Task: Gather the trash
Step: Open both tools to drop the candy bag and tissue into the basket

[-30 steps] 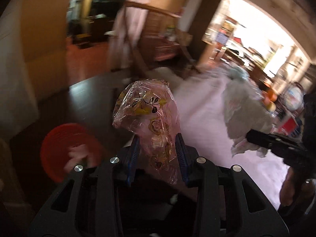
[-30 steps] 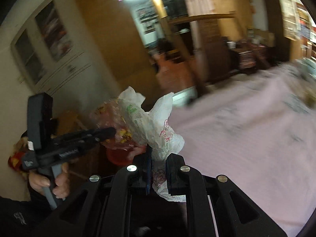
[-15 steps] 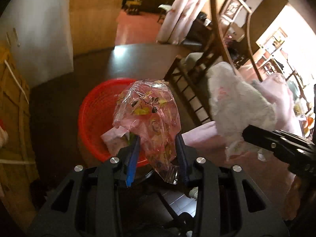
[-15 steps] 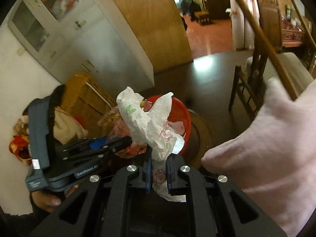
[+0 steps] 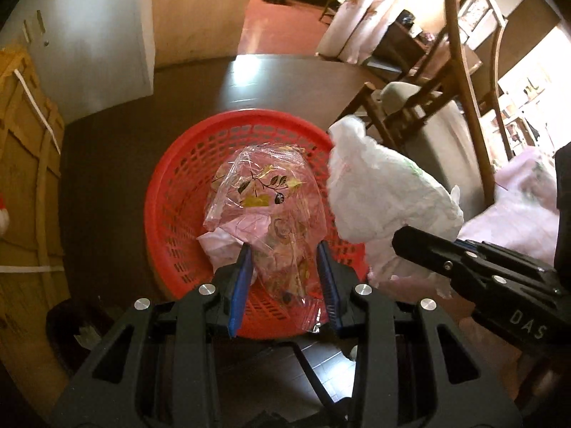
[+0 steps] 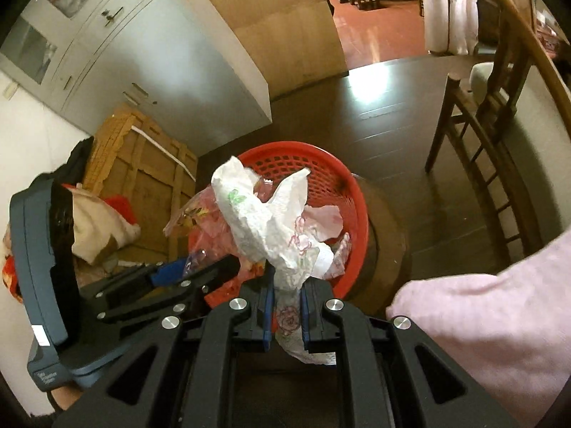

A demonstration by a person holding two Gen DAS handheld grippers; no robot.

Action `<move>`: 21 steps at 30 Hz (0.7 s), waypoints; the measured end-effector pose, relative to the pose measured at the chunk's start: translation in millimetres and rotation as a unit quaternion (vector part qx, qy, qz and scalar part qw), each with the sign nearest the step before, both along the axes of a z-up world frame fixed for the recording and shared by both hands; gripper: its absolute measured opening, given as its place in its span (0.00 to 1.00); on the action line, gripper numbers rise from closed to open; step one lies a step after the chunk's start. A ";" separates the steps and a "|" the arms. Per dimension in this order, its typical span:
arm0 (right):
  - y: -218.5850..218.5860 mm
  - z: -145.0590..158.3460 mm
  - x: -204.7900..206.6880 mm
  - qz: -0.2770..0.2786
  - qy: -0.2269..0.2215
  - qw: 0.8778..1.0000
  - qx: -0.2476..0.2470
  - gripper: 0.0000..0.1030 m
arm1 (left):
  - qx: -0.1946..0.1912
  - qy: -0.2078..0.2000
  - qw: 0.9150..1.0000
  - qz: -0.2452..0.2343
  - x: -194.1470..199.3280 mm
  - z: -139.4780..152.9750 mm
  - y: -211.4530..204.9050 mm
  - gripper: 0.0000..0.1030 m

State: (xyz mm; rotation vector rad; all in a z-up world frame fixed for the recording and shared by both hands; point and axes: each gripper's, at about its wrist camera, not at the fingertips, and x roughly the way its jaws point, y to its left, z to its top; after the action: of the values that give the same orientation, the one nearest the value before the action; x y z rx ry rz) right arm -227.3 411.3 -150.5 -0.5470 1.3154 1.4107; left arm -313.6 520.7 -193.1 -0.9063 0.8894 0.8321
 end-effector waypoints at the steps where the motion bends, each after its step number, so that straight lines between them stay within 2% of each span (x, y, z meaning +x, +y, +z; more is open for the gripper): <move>1: 1.1 -6.0 0.0 -0.003 0.005 1.000 -0.002 0.12 | -0.005 0.003 1.000 0.002 0.5 -4.8 1.8 0.36; 5: 8.0 -20.6 0.4 -0.013 0.025 1.000 -0.002 0.15 | -0.004 0.023 1.000 0.004 3.9 -20.9 7.3 0.36; 8: 12.2 -27.2 0.1 -0.019 0.024 1.000 -0.006 0.17 | -0.018 0.020 1.000 0.009 1.9 -26.6 7.3 0.36; 11: 14.6 -31.8 -0.8 -0.021 0.027 0.999 -0.015 0.18 | -0.016 0.026 1.000 0.008 0.4 -28.2 6.3 0.36; 12: 15.1 -32.5 -0.9 -0.024 0.026 0.999 -0.017 0.23 | -0.016 0.028 0.999 0.009 -0.7 -27.8 6.2 0.36; 13: 15.2 -32.7 -0.2 -0.027 0.024 0.999 -0.016 0.36 | -0.017 0.029 0.999 0.012 -1.9 -27.5 6.5 0.37; 15: 14.8 -31.5 1.1 -0.032 0.021 0.999 -0.013 0.51 | -0.016 0.029 0.999 0.017 -2.6 -28.1 7.5 0.38; 18: 10.7 -25.7 3.8 -0.036 0.026 0.999 -0.011 0.53 | -0.019 0.026 0.999 0.023 -4.3 -25.3 8.1 0.46; 21: 1.3 -13.5 8.7 -0.041 0.036 0.998 0.002 0.53 | -0.036 0.007 0.999 0.021 -6.1 -22.3 7.6 0.48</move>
State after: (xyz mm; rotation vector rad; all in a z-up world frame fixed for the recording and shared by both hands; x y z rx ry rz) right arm -218.6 412.6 -164.0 -0.4382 1.3772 1.3749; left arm -319.7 528.3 -215.4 -0.9854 0.9198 0.8486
